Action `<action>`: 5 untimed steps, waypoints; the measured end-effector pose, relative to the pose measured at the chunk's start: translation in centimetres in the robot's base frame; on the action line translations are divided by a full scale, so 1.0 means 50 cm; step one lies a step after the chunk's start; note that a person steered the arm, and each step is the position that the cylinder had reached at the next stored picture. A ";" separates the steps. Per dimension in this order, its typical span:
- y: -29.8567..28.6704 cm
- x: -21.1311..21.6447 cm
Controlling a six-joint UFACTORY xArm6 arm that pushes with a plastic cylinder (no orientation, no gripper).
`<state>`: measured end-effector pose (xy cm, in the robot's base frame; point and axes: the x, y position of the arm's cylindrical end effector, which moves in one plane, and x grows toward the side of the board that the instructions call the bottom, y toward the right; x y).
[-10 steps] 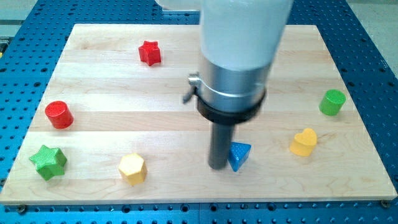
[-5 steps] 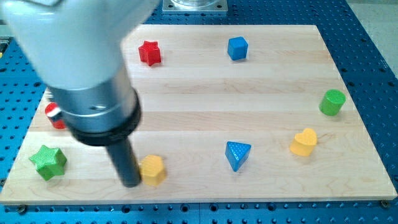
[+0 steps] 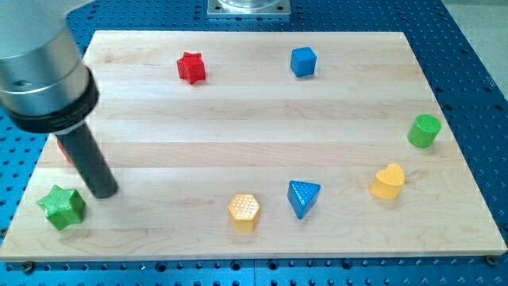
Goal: Adjust the triangle hexagongreen star and red circle to make a semi circle
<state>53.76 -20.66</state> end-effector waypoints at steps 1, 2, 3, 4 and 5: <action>-0.081 0.000; -0.189 -0.003; -0.160 0.085; 0.002 0.083; 0.068 0.078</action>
<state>57.66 -17.27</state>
